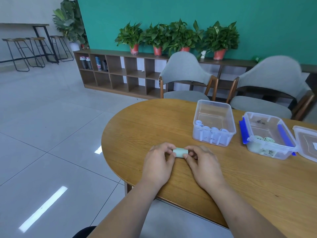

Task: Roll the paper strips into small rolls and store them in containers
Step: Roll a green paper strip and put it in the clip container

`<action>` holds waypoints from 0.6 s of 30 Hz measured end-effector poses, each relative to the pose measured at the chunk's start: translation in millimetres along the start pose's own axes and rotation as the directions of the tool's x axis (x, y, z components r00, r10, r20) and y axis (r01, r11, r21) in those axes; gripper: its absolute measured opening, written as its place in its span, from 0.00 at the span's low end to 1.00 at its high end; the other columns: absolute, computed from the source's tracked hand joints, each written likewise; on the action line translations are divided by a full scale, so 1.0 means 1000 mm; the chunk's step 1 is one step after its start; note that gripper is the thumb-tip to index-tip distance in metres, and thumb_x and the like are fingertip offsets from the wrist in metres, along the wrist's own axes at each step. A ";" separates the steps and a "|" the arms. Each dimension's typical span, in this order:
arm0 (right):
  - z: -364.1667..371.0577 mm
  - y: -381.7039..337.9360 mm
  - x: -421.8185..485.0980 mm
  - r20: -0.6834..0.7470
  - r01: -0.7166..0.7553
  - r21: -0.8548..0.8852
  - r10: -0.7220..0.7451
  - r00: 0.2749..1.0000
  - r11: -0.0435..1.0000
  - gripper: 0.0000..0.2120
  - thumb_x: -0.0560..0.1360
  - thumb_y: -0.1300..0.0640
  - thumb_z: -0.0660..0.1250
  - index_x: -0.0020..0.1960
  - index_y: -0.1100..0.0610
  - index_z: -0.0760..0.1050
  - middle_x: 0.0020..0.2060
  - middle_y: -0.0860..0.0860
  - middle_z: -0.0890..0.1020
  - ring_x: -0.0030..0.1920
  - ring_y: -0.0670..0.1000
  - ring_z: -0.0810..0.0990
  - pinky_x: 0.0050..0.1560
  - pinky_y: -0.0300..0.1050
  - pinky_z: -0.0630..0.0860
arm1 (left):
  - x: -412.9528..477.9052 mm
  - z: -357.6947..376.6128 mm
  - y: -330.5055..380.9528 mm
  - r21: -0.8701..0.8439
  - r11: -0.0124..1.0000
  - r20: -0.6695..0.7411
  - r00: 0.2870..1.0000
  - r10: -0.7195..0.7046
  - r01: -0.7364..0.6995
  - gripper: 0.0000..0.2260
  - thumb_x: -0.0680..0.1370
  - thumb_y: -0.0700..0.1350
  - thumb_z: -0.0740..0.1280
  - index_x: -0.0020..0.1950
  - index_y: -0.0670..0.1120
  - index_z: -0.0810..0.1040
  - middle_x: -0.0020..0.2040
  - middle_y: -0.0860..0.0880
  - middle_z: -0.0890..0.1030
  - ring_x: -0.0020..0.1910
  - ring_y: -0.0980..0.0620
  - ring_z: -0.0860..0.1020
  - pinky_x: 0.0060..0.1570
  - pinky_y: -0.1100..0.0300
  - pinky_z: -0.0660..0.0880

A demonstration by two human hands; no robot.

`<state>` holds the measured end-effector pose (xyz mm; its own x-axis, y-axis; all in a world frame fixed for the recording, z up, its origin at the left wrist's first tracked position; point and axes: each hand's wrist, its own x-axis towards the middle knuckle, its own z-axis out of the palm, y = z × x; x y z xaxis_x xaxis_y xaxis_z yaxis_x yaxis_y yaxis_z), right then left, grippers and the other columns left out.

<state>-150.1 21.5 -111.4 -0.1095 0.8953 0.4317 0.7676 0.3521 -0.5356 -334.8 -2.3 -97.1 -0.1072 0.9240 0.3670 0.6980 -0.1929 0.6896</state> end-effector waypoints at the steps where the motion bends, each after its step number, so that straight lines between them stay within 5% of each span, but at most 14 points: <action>1: 0.000 -0.001 0.000 -0.004 0.000 0.000 0.000 1.000 1.000 0.11 0.78 0.46 0.71 0.60 0.41 0.79 0.43 0.38 0.77 0.48 0.43 0.76 0.55 0.54 0.78 | 0.000 0.000 0.000 0.007 1.000 -0.003 1.000 0.002 -0.002 0.08 0.80 0.50 0.71 0.58 0.59 0.81 0.45 0.63 0.82 0.46 0.61 0.73 0.45 0.70 0.66; 8: -0.001 -0.004 -0.001 0.000 0.005 -0.027 -0.005 1.000 1.000 0.16 0.74 0.48 0.75 0.59 0.39 0.75 0.45 0.37 0.78 0.48 0.43 0.76 0.53 0.53 0.77 | 0.000 0.002 0.000 0.034 0.999 0.010 1.000 0.002 -0.002 0.12 0.80 0.52 0.71 0.64 0.59 0.81 0.50 0.62 0.81 0.52 0.60 0.74 0.53 0.61 0.73; 14: 0.000 -0.003 0.000 0.003 0.001 -0.043 -0.001 1.000 0.999 0.13 0.78 0.45 0.72 0.62 0.43 0.79 0.45 0.38 0.77 0.50 0.46 0.77 0.55 0.55 0.78 | 0.000 0.003 -0.001 0.056 0.998 0.047 0.999 0.018 -0.020 0.22 0.76 0.51 0.76 0.70 0.60 0.77 0.52 0.62 0.79 0.52 0.57 0.74 0.58 0.54 0.76; 18: -0.001 -0.003 0.000 -0.004 0.003 -0.056 -0.003 1.000 0.998 0.13 0.79 0.42 0.68 0.62 0.44 0.81 0.46 0.39 0.77 0.51 0.47 0.78 0.55 0.54 0.77 | 0.000 0.003 -0.001 0.042 0.998 0.042 0.999 0.034 -0.036 0.20 0.76 0.50 0.76 0.66 0.63 0.77 0.51 0.62 0.78 0.52 0.57 0.74 0.57 0.52 0.76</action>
<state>-151.8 20.1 -108.8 -0.1093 0.8930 0.4365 0.8014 0.3390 -0.4928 -333.0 -1.0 -99.5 -0.0536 0.9300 0.3636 0.7306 -0.2117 0.6491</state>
